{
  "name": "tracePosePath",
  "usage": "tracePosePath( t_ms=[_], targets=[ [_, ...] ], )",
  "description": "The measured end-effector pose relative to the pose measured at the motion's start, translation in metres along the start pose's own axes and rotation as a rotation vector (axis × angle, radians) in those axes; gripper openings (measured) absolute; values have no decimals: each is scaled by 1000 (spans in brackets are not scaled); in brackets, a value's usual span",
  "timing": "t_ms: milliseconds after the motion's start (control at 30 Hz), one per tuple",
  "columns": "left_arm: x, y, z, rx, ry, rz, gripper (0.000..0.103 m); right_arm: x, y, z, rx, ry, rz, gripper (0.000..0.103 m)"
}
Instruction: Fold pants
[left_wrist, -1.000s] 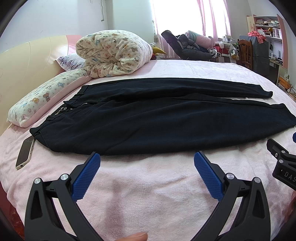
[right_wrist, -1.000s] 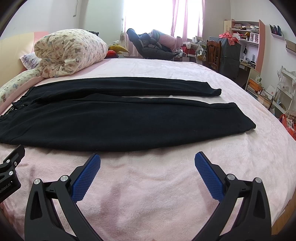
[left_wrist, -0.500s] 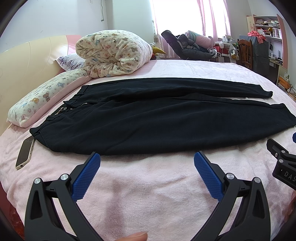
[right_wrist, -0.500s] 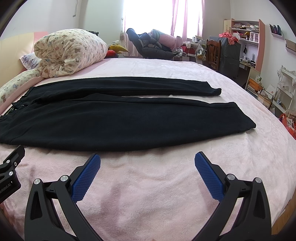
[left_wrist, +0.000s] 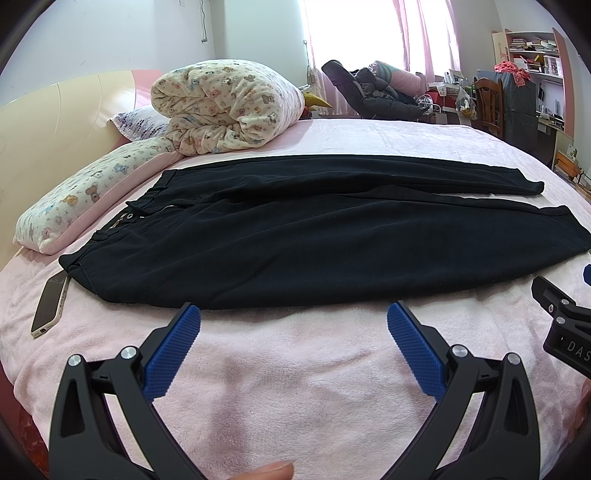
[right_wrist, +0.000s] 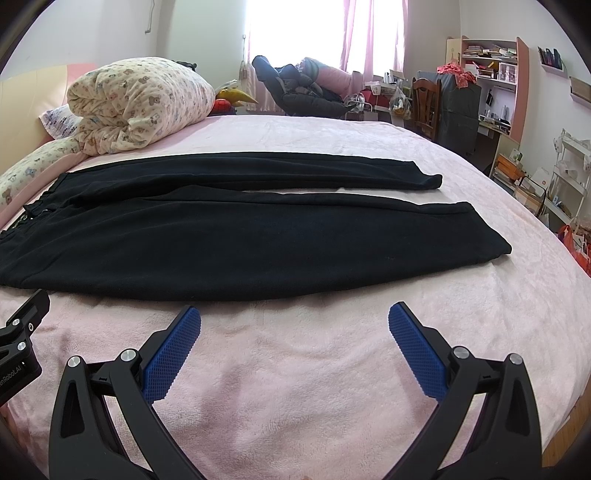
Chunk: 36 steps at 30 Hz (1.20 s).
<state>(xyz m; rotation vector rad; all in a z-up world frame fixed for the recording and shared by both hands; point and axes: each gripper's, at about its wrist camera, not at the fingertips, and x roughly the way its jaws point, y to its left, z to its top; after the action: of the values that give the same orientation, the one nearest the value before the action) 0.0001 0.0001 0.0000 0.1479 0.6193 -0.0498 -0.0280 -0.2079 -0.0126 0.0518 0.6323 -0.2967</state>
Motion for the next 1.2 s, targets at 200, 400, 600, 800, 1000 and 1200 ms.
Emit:
tracePosePath(
  t_ms=[200,400,600,800,1000,1200],
  targets=[
    [0,0,0,0,0,0,101,0,0,0,0,0,0,102],
    [0,0,0,0,0,0,101,0,0,0,0,1,0,102],
    [0,0,0,0,0,-1,101,0,0,0,1,2,0,102],
    [0,0,0,-1,1,-1,101,0,0,0,1,2,0,102],
    [0,-1,0,2,4,-3,101,1,-2,1,14,3,5,102],
    [-2,-1,2,28,-13,7,101,5,-16,8,51,18,18,102]
  ],
)
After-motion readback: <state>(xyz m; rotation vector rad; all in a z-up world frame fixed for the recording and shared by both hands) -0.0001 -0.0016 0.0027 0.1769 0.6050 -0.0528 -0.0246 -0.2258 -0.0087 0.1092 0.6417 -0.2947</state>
